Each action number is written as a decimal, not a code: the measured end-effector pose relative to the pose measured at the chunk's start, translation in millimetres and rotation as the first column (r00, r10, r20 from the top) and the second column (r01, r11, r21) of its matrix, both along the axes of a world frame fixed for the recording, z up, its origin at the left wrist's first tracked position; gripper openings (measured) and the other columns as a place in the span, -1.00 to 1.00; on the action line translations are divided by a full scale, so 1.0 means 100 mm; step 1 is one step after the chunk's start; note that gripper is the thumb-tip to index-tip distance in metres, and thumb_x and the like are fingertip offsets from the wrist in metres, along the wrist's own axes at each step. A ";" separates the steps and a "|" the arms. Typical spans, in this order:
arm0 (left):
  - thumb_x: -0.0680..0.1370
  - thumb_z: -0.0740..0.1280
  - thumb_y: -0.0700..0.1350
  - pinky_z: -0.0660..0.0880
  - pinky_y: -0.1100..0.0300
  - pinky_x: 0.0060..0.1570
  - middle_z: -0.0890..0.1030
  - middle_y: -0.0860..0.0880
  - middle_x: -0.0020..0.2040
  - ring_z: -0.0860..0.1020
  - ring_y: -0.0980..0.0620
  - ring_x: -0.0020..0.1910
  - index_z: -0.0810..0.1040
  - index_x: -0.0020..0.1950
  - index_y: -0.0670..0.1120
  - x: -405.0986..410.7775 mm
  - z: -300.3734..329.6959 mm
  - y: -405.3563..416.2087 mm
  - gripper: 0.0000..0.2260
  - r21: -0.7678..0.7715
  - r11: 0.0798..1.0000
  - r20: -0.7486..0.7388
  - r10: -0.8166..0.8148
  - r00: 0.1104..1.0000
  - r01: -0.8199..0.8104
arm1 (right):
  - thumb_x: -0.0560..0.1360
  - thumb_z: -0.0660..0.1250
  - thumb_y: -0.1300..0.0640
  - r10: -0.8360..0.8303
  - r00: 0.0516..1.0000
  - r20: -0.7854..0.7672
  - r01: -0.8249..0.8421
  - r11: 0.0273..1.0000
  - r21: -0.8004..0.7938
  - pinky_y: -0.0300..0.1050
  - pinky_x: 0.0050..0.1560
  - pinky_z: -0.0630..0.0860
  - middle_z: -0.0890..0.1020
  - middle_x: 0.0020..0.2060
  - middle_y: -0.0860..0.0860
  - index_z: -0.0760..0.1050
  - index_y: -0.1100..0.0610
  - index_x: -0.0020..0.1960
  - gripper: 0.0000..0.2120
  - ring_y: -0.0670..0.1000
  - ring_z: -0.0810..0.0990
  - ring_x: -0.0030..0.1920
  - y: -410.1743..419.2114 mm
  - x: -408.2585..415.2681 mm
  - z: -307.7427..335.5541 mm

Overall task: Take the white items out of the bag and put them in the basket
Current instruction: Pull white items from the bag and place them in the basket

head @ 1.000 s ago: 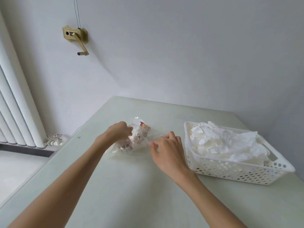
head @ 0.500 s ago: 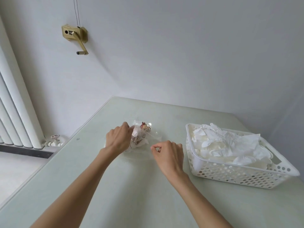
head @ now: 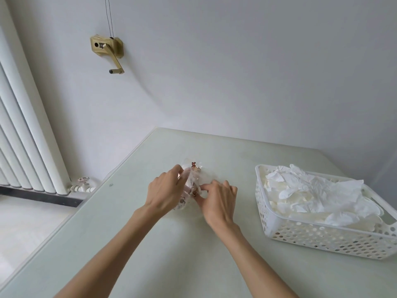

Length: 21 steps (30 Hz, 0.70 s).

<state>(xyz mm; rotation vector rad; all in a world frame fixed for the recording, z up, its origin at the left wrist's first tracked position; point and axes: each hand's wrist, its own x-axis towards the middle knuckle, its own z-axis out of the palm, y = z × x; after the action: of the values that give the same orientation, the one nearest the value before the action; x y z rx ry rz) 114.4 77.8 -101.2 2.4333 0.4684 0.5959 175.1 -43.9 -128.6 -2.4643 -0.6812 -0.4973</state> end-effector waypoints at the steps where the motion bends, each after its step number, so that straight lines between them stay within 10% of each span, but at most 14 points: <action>1: 0.64 -0.02 0.19 0.39 0.12 -0.25 0.67 0.13 -0.25 0.58 -0.01 -0.18 0.36 -0.09 -0.03 0.00 0.01 0.00 -0.65 0.050 0.999 -0.001 0.013 1.000 -0.013 | 0.46 0.39 -0.11 0.023 1.000 0.019 -0.024 0.999 0.030 -0.09 -0.07 0.19 0.63 -0.21 -0.02 0.69 -0.05 -0.10 -0.83 0.10 0.49 -0.11 0.02 -0.01 -0.01; 5: 0.66 0.11 0.02 0.23 0.11 -0.42 0.51 -0.04 -0.32 0.55 -0.23 -0.22 0.30 -0.04 -0.09 0.03 0.09 0.03 -0.81 0.446 0.879 -0.055 0.216 0.975 -0.169 | 0.45 0.41 0.07 0.147 0.989 0.008 -0.147 0.980 0.137 -0.13 -0.12 0.19 0.44 -0.37 -0.13 0.63 0.02 -0.25 -0.89 0.01 0.37 -0.19 -0.09 -0.11 -0.03; 8: 0.36 0.56 -0.06 -0.16 0.29 -0.49 0.11 0.07 -0.56 0.41 -0.10 -0.63 0.22 -0.24 -0.05 0.03 0.19 0.01 -0.53 0.643 0.747 -0.048 0.259 0.965 -0.169 | 0.46 0.38 0.13 0.250 0.968 -0.023 -0.245 0.960 0.134 -0.18 -0.08 0.27 0.45 -0.30 -0.16 0.61 0.05 -0.17 -0.94 -0.05 0.37 -0.16 -0.32 -0.23 0.04; 10: 0.32 0.58 0.03 -0.25 0.31 -0.41 0.21 0.07 -0.66 0.38 -0.03 -0.72 0.31 -0.34 -0.04 0.11 0.22 0.06 -0.57 0.675 0.708 0.024 0.260 0.965 -0.207 | 0.49 0.37 0.12 0.328 0.940 -0.094 -0.316 0.941 0.126 -0.21 -0.05 0.33 0.50 -0.22 -0.16 0.61 0.08 -0.08 -0.93 -0.08 0.42 -0.10 -0.50 -0.31 0.15; 15: 0.66 0.05 0.13 0.19 0.14 -0.39 0.63 -0.07 -0.13 0.60 -0.16 -0.11 0.41 0.09 -0.09 0.16 0.24 -0.04 -0.68 0.592 0.792 -0.079 0.241 0.967 -0.149 | 0.53 0.30 0.08 0.351 0.874 -0.337 -0.317 0.936 0.151 -0.15 -0.06 0.49 0.66 -0.12 -0.10 0.55 0.00 -0.05 -0.94 -0.11 0.62 -0.06 -0.93 -0.29 0.47; 21: 0.46 0.37 0.22 0.29 0.09 0.28 0.46 0.01 0.33 0.28 -0.02 0.43 0.42 0.33 0.02 -0.04 0.48 -0.17 -0.48 0.129 0.975 -0.330 -0.131 0.935 0.182 | 0.51 0.34 0.07 0.232 0.939 -0.253 -0.203 0.970 0.135 -0.14 -0.07 0.53 0.70 -0.23 -0.06 0.59 0.07 -0.16 -0.88 -0.09 0.68 -0.16 -0.88 -0.25 0.60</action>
<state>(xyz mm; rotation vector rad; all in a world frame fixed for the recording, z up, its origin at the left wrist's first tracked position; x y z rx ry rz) 110.0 61.1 -53.4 2.7020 0.3602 0.1728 149.6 -131.7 -68.4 -2.2634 -0.7804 -0.1084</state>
